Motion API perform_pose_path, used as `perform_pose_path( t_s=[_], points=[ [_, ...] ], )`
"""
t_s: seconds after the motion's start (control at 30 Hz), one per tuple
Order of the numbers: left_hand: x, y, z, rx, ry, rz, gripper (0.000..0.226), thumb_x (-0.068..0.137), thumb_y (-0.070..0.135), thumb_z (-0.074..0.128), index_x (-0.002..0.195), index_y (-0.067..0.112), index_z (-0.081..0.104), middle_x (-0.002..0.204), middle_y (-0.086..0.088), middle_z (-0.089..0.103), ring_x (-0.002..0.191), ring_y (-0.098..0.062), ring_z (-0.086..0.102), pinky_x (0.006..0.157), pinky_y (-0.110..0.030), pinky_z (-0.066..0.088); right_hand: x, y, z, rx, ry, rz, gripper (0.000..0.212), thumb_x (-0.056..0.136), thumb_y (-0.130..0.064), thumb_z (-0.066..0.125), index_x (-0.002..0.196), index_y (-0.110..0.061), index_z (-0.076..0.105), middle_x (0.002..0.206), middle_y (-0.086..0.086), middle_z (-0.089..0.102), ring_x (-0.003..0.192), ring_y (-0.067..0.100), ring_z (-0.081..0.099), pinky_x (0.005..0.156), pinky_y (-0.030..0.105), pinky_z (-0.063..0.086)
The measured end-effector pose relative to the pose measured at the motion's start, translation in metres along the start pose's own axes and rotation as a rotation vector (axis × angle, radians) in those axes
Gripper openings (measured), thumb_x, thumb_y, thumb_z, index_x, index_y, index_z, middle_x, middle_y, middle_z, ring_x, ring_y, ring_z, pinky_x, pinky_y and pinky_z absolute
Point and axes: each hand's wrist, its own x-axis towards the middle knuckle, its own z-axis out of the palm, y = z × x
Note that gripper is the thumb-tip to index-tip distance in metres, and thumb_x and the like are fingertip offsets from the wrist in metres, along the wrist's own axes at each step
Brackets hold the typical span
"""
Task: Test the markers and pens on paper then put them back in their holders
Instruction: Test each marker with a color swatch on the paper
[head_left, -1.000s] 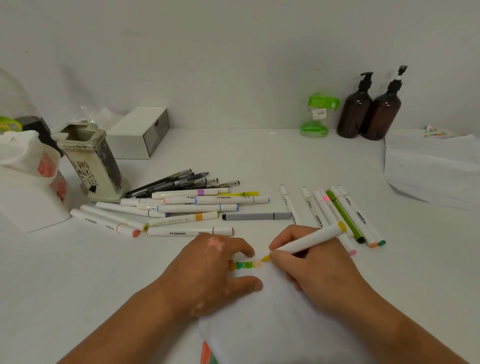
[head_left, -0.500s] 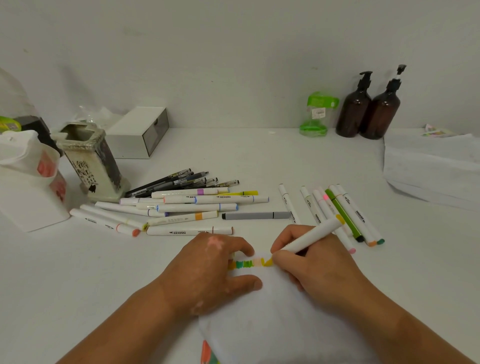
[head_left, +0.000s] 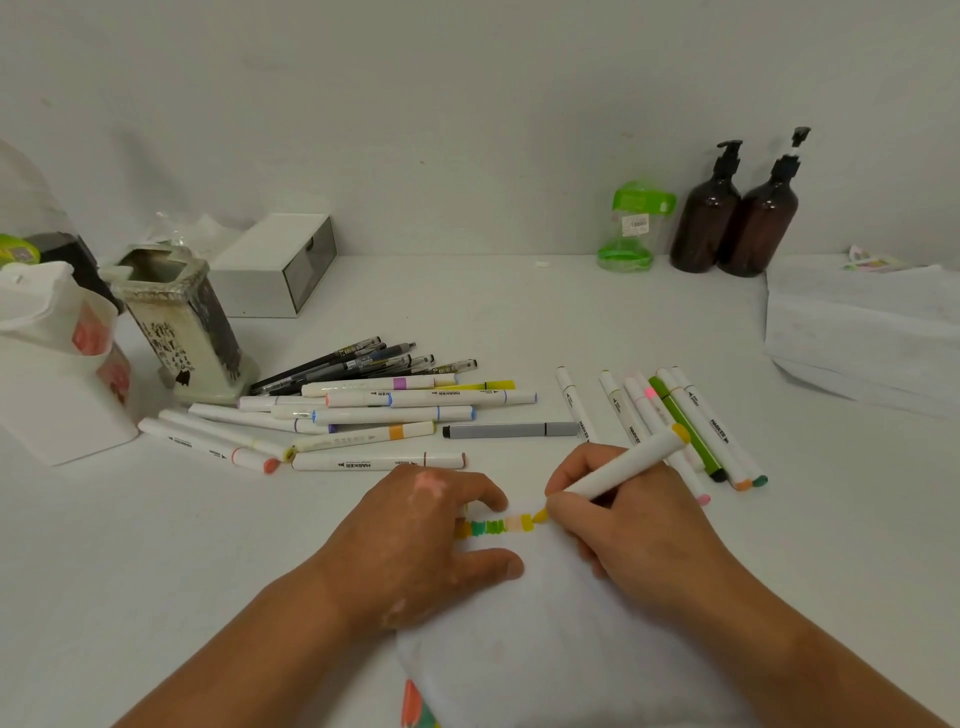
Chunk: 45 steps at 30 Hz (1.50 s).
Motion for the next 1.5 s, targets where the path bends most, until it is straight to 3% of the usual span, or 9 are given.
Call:
perform_pose_path(
  t_s=[0.37, 0.47, 0.6, 0.73, 0.87, 0.97, 1.17, 1.4, 1.5],
  points=[
    [-0.001, 0.002, -0.002, 0.002, -0.008, -0.006, 0.058, 0.072, 0.074, 0.067, 0.123, 0.045, 0.061, 0.111, 0.02, 0.064, 0.095, 0.0, 0.056, 0.085, -0.024, 0.053, 0.001, 0.002, -0.002, -0.053, 0.016, -0.027, 0.008, 0.083, -0.025, 0.07, 0.075, -0.029, 0.068, 0.062, -0.013, 0.065, 0.054, 0.0, 0.059, 0.048, 0.013, 0.042],
    [-0.001, -0.001, -0.003, -0.016, 0.0, 0.003, 0.057, 0.073, 0.072, 0.068, 0.123, 0.045, 0.058, 0.103, 0.021, 0.064, 0.088, 0.005, 0.056, 0.08, -0.018, 0.05, 0.003, 0.002, -0.005, 0.097, 0.09, -0.035, 0.012, 0.084, -0.019, 0.069, 0.075, -0.027, 0.068, 0.055, -0.007, 0.062, 0.047, 0.004, 0.055, 0.046, 0.017, 0.041],
    [0.0, -0.005, -0.005, -0.278, 0.161, 0.022, 0.028, 0.086, 0.035, 0.068, 0.106, 0.04, 0.049, 0.063, 0.014, 0.052, 0.06, -0.004, 0.049, 0.056, -0.015, 0.037, 0.006, 0.001, -0.014, 0.458, 0.154, -0.006, 0.023, 0.087, -0.005, 0.068, 0.07, -0.021, 0.063, 0.053, 0.005, 0.056, 0.044, 0.014, 0.049, 0.039, 0.023, 0.04],
    [0.002, -0.006, -0.009, -0.687, 0.226, -0.055, 0.01, 0.09, 0.027, 0.044, 0.1, 0.03, 0.046, 0.067, 0.0, 0.048, 0.058, -0.008, 0.04, 0.054, -0.021, 0.038, 0.006, 0.002, -0.018, 0.56, 0.148, -0.052, 0.02, 0.088, -0.007, 0.073, 0.072, -0.016, 0.064, 0.054, 0.007, 0.055, 0.046, 0.018, 0.047, 0.041, 0.024, 0.04],
    [0.002, -0.005, -0.007, -0.644, 0.222, -0.025, 0.019, 0.101, 0.014, 0.044, 0.105, 0.032, 0.041, 0.078, 0.01, 0.064, 0.064, -0.009, 0.046, 0.06, -0.02, 0.043, 0.005, -0.002, -0.018, 0.641, 0.069, -0.097, 0.009, 0.08, -0.013, 0.077, 0.077, -0.013, 0.069, 0.058, 0.009, 0.058, 0.049, 0.018, 0.052, 0.043, 0.024, 0.042],
    [0.001, -0.003, -0.008, -0.582, 0.178, 0.0, 0.024, 0.102, 0.021, 0.049, 0.106, 0.042, 0.038, 0.104, 0.02, 0.071, 0.072, -0.01, 0.054, 0.064, -0.023, 0.047, 0.005, -0.004, -0.019, 0.746, 0.011, -0.103, 0.003, 0.075, -0.016, 0.068, 0.076, -0.014, 0.07, 0.062, 0.012, 0.061, 0.052, 0.018, 0.054, 0.042, 0.025, 0.042],
    [0.001, -0.002, -0.007, -0.546, 0.211, 0.053, 0.014, 0.094, 0.03, 0.063, 0.102, 0.04, 0.058, 0.101, 0.027, 0.072, 0.095, -0.003, 0.066, 0.071, -0.01, 0.047, 0.003, -0.004, -0.02, 0.724, -0.011, -0.149, 0.011, 0.071, -0.023, 0.075, 0.077, -0.015, 0.071, 0.065, 0.012, 0.064, 0.052, 0.019, 0.055, 0.044, 0.026, 0.043],
    [-0.002, 0.002, -0.005, -0.488, 0.236, 0.107, 0.023, 0.09, 0.032, 0.068, 0.107, 0.047, 0.063, 0.093, 0.024, 0.071, 0.074, -0.01, 0.06, 0.062, -0.01, 0.045, 0.001, -0.002, -0.017, 0.616, -0.07, -0.17, 0.009, 0.078, -0.018, 0.073, 0.087, -0.021, 0.075, 0.072, 0.012, 0.072, 0.056, 0.017, 0.059, 0.049, 0.024, 0.047],
    [-0.003, 0.004, -0.004, -0.499, 0.228, 0.134, 0.02, 0.088, 0.039, 0.065, 0.107, 0.047, 0.064, 0.09, 0.017, 0.071, 0.076, -0.019, 0.061, 0.063, -0.021, 0.051, -0.002, -0.005, -0.014, 0.558, -0.125, -0.183, 0.013, 0.079, -0.021, 0.075, 0.091, -0.025, 0.076, 0.077, 0.013, 0.075, 0.058, 0.016, 0.061, 0.051, 0.024, 0.049]
  ],
)
